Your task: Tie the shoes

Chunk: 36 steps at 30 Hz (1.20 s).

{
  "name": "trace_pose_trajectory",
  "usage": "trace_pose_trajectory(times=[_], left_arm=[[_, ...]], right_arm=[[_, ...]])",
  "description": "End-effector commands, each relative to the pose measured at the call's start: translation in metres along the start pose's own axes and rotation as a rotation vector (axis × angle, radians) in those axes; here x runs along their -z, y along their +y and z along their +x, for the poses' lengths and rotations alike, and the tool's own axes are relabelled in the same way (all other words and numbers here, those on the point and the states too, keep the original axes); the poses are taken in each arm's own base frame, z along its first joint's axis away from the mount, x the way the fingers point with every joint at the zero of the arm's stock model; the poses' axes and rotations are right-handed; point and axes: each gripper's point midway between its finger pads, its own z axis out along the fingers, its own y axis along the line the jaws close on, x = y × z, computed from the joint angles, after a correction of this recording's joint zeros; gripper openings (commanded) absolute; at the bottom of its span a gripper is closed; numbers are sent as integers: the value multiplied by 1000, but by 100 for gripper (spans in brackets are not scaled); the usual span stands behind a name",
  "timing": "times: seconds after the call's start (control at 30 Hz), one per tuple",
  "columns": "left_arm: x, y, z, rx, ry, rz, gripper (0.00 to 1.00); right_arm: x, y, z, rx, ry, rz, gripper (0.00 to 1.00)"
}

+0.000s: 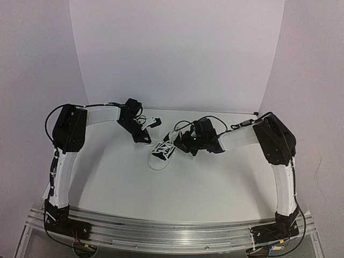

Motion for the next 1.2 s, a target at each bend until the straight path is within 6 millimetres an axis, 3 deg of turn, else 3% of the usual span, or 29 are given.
trace_pose_trajectory(times=[0.0, 0.23, 0.47, 0.6, 0.8, 1.17], left_arm=[[26, 30, -26, -61, -47, -114, 0], [27, 26, -28, -80, -55, -94, 0], [24, -8, -38, -93, -96, 19, 0], [15, -25, -35, -75, -89, 73, 0], [9, -46, -35, -65, -91, 135, 0], [9, -46, -38, -76, -95, 130, 0]], right_arm=[[24, 20, -19, 77, -50, 16, 0], [39, 40, -23, 222, -41, 75, 0], [27, 34, -6, 248, 36, 134, 1], [19, 20, 1, 199, 62, 153, 5], [11, 19, 8, 165, 104, 138, 19], [23, 21, 11, 75, 100, 150, 24]])
